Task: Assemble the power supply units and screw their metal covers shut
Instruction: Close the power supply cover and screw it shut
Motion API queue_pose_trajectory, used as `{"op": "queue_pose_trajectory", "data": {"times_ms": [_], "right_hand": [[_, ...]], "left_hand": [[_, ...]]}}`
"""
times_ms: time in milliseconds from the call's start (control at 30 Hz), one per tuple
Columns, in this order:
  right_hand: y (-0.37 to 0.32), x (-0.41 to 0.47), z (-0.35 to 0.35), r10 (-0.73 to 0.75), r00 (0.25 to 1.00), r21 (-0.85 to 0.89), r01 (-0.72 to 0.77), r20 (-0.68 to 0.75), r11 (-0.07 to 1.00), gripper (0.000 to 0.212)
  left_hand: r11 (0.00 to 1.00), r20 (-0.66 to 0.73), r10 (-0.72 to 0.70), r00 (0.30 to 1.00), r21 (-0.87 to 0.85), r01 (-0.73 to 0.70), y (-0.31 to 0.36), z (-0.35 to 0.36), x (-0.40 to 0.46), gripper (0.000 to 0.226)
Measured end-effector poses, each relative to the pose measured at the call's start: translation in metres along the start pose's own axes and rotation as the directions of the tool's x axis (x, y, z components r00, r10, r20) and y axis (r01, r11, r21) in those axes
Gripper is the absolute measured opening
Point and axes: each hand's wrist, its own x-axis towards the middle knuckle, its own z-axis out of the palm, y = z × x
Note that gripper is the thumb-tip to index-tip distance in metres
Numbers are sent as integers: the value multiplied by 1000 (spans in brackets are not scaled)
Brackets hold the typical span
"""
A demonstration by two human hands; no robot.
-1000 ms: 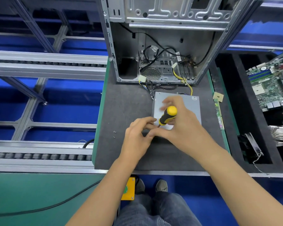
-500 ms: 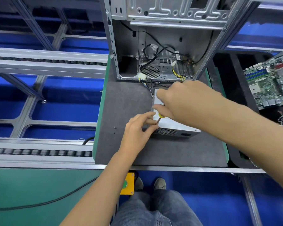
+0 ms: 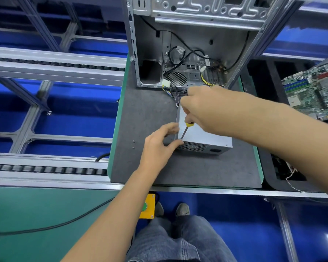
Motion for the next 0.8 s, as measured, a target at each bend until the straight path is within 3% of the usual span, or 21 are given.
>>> {"op": "queue_pose_trajectory", "data": {"times_ms": [100,200,267,367,467,533,567,667,800], "right_hand": [[0,-2,1,62,998,-18,-61,18,998,17],[3,-4,2,-30,999,92,27,29,995,21],[2,-3,3,-11,1000,46,11,12,999,7],[3,-3,5,61,998,-10,-61,8,998,16],[6,-8,2,-32,999,160,25,43,987,13],[6,-8,0,-31,998,152,23,53,988,1],[5,-7,0,-3,999,102,-3,54,995,6],[8,-5,6,21,998,-20,-19,63,1000,21],[16,-11,6,13,997,178,-26,77,984,22]], "left_hand": [[999,18,-10,1000,-43,10,-4,-1,4,55],[998,71,-34,997,-54,38,-10,-4,10,62],[997,133,-44,990,-52,51,-12,-9,15,68],[997,263,-80,962,18,78,-13,-19,33,91],[991,474,-113,873,115,65,-12,-30,54,127],[981,602,-129,788,194,13,-9,-31,67,147],[974,642,-153,751,226,5,-7,-31,73,154],[934,704,-194,683,345,-90,-8,-25,88,163],[920,729,-195,656,367,-135,-16,-17,102,162]]}}
